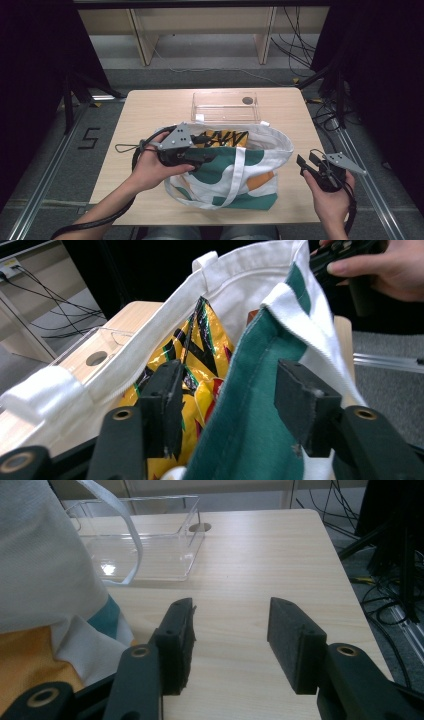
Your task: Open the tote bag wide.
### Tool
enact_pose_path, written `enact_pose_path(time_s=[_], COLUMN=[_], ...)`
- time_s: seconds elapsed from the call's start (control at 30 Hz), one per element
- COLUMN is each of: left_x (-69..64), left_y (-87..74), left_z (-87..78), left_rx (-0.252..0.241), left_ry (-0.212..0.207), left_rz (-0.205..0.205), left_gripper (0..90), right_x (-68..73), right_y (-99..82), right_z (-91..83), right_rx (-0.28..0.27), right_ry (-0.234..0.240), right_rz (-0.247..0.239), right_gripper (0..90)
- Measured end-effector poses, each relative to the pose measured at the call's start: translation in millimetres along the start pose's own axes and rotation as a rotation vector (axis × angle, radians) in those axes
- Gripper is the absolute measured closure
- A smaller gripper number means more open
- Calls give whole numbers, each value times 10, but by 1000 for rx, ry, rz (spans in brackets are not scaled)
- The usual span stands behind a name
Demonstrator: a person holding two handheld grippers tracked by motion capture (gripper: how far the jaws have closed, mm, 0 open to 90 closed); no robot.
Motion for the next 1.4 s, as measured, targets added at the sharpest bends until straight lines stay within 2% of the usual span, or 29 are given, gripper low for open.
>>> enact_pose_path(time_s=[0.07,0.1,0.17,0.2,0.23,0.3,0.33,0.47,0.5,0.6,0.7,0.77,0.8,0.83,0.87,0.9,0.93,1.0,1.03,1.07,1.13,1.17,1.2,1.27,1.3,1.33,1.37,1.4], left_x=[26,31,33,43,43,51,63,74,72,66,46,34,26,26,9,-26,-26,-64,-84,-124,-154,-177,-233,-261,-293,-297,-297,-314], left_y=[-8,-18,-35,-64,-64,-77,-59,-35,-26,-5,4,2,-1,-1,-6,-9,-9,-8,-5,-11,-13,-14,-18,-16,-1,8,8,19], left_z=[55,74,94,136,136,165,175,190,204,248,297,308,311,311,307,293,293,279,279,261,261,255,246,244,236,221,221,215], left_rx=[19,28,40,59,59,72,81,93,94,101,98,102,106,106,112,123,123,130,128,150,147,154,160,160,160,169,169,161], left_ry=[-24,-32,-39,-52,-52,-57,-60,-68,-76,-102,-108,-106,-112,-112,-117,-133,-133,-151,-158,-166,-168,-175,-181,-185,-181,-180,-180,-180], left_rz=[-7,-8,-11,-13,-13,-19,2,-6,-9,-4,-13,22,41,41,50,46,46,41,45,49,40,50,43,34,38,54,54,48], left_gripper=[480,480,484,491,495,510,517,525,527,540,559,583,615,657,657,752,783,821,834,842,853,855,857,862,863,865,865,865], right_x=[12,-24,-20,-31,-40,-58,-59,-54,-21,-43,-44,-48,-41,-41,-40,-31,-31,-40,-28,-32,-29,-29,-27,-40,-41,-27,-39,-26], right_y=[-21,-20,-28,-42,-42,-39,-39,-46,-54,-53,-51,-49,-51,-51,-52,-69,-69,-63,-65,-63,-60,-63,-64,-64,-63,-70,-67,-76], right_z=[-28,-15,-22,-34,-33,-28,-24,-8,-30,-14,0,4,1,1,4,-6,-6,0,-9,-4,9,12,13,21,21,8,16,4], right_rx=[22,3,14,29,28,18,16,19,41,34,27,23,25,25,25,47,47,38,46,42,32,32,33,30,29,41,34,47], right_ry=[-14,-18,-8,-27,-34,-39,-29,-19,-21,-27,-22,-10,-12,-12,-12,-27,-27,-25,-24,-18,-3,-3,2,1,2,-4,-6,-7], right_rz=[50,12,25,55,58,48,34,25,69,42,37,28,39,39,40,57,57,42,59,51,39,34,34,26,26,47,31,49], right_gripper=[534,534,534,534,534,534,534,534,534,534,534,533,533,533,533,534,534,534,534,534,534,534,534,534,534,534,534,534])
Point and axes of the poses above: each handheld gripper's, and its own axes: z roughly forward along the jaws, y roughly out of its top, x roughly to its left, the point moved 9 cm from there along z, roughly forward along the jaws, and after that the axes turned 15 degrees about -y, right-handed, at the moved point
